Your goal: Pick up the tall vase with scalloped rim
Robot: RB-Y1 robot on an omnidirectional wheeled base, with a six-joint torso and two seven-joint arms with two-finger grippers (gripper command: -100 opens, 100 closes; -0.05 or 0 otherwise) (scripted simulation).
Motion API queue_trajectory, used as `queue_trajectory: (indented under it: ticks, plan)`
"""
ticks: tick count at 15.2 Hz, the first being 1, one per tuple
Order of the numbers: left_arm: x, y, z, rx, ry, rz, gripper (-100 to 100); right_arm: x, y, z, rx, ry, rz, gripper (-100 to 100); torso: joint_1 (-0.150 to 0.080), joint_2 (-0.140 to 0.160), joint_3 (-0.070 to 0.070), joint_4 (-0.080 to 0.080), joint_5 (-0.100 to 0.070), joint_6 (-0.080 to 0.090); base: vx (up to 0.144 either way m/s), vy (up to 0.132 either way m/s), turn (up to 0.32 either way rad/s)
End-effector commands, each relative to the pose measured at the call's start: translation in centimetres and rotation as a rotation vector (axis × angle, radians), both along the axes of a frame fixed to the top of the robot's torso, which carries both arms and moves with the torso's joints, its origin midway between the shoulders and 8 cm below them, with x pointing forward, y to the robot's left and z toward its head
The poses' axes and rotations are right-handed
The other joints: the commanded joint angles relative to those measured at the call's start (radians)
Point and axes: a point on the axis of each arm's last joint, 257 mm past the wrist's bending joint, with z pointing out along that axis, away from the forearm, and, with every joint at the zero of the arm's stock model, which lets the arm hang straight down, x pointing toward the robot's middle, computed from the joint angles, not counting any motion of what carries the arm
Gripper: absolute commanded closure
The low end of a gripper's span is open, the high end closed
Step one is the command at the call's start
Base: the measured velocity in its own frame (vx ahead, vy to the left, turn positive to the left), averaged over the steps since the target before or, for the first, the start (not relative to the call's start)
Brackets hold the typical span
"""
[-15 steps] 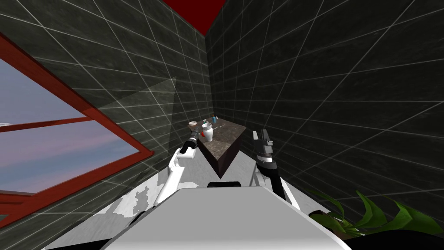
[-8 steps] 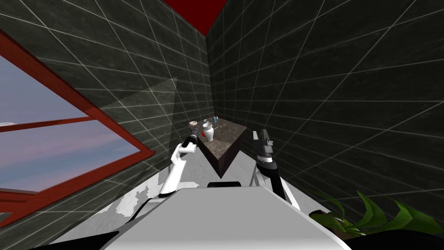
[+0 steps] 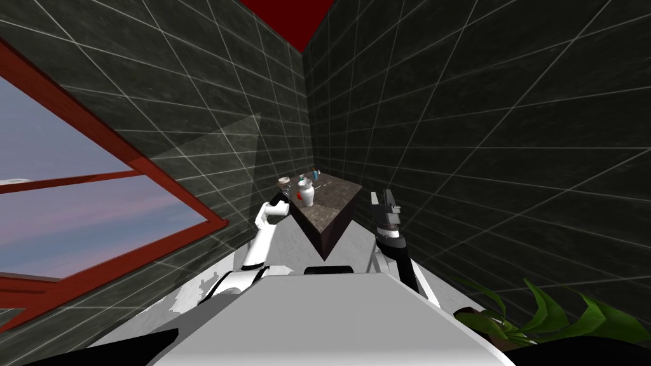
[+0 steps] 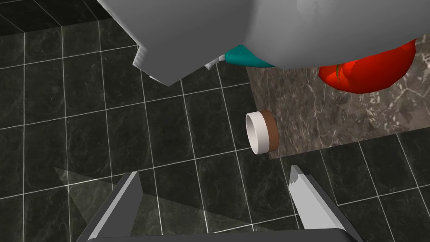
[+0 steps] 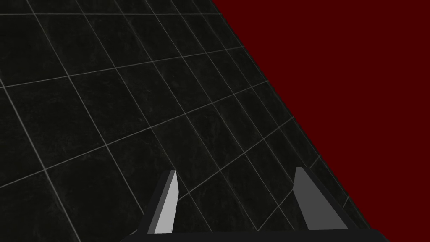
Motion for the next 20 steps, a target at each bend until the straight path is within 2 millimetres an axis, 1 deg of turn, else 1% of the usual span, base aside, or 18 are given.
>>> queue_trajectory:
  ticks: [1,3,4,5,7,8,9,10,11,12,14,15,16,17,18,19,20]
  plan:
    - [0.9,0.1,0.5,-0.013,0.023,0.013,-100,0.0,0.0,0.0,0.000,0.000,0.000,0,0.000,0.000,0.000,0.000,0.000,0.000,-0.012,0.018,0.007]
    - [0.8,0.2,0.0,-0.016,0.049,0.019,-100,0.0,0.0,0.0,0.000,0.000,0.000,0,0.000,0.000,0.000,0.000,0.000,0.000,-0.005,0.011,-0.001]
    - [1.6,0.5,0.1,-0.032,0.070,0.035,-100,0.0,0.0,0.0,0.000,0.000,0.000,0,0.000,0.000,0.000,0.000,0.000,0.000,-0.005,0.012,0.009]
    - [1.9,0.2,0.7,-0.034,0.071,0.033,-100,0.0,0.0,0.0,0.000,0.000,0.000,0,0.000,0.000,0.000,0.000,0.000,0.000,-0.008,0.015,0.007]
    - [1.7,0.4,0.2,-0.036,0.094,0.039,-100,0.0,0.0,0.0,0.000,0.000,0.000,0,0.000,0.000,0.000,0.000,0.000,0.000,-0.004,0.010,-0.001]
    - [2.5,0.6,0.3,-0.054,0.119,0.054,-100,0.0,0.0,0.0,0.000,0.000,0.000,0,-0.001,0.000,0.000,0.000,0.000,0.000,-0.005,0.014,0.009]
    - [2.7,0.3,0.8,-0.056,0.121,0.053,-100,0.0,0.0,0.0,0.000,0.000,0.000,0,0.000,0.000,0.000,0.000,0.000,0.000,-0.007,0.018,0.007]
    - [2.5,0.4,0.4,-0.058,0.139,0.058,-100,0.0,0.0,0.0,0.000,0.000,0.000,0,0.000,0.000,0.000,0.000,0.000,0.000,-0.005,0.014,-0.001]
    - [3.2,0.5,0.5,-0.076,0.157,0.070,-100,0.0,0.0,0.0,0.000,0.000,0.000,0,0.000,0.000,0.000,0.000,0.000,0.000,-0.007,0.018,0.006]
    - [3.4,0.2,1.3,-0.079,0.157,0.068,-100,0.0,0.0,0.0,0.000,0.000,0.000,0,0.000,0.000,0.000,0.000,0.000,0.000,-0.009,0.021,0.005]
    - [3.2,0.3,0.6,-0.082,0.186,0.075,-100,0.0,0.0,0.0,0.000,0.000,0.000,0,0.000,0.000,0.000,0.000,0.000,0.000,-0.004,0.011,-0.001]
    - [3.8,0.2,1.0,-0.101,0.204,0.085,-100,0.0,0.0,0.0,0.000,0.000,0.000,0,0.000,0.000,0.000,0.000,0.000,0.000,-0.005,0.012,0.009]
    - [3.9,-0.1,1.5,-0.103,0.208,0.084,-100,0.0,0.0,0.0,0.000,0.000,0.000,0,0.000,0.000,0.000,0.000,0.000,0.000,-0.005,0.016,0.006]
    - [3.7,0.0,1.0,-0.106,0.229,0.089,-100,0.0,0.0,0.0,0.000,0.000,0.000,0,0.000,0.000,0.000,0.000,0.000,0.000,-0.002,0.014,-0.002]
    - [3.7,0.0,0.9,-0.106,0.233,0.090,-100,0.0,0.0,0.0,0.000,0.000,0.000,0,0.000,0.000,0.000,0.000,0.000,0.000,-0.001,0.008,-0.003]
    - [4.2,-0.2,1.2,-0.127,0.257,0.099,-100,0.0,0.0,0.0,0.000,0.000,0.000,0,-0.001,0.000,0.000,0.000,0.000,0.000,-0.004,0.012,0.008]
    - [4.3,-0.4,1.6,-0.129,0.262,0.098,-100,0.0,0.0,0.0,0.000,0.000,0.000,0,-0.001,0.000,0.000,0.000,0.000,0.000,-0.004,0.016,0.005]
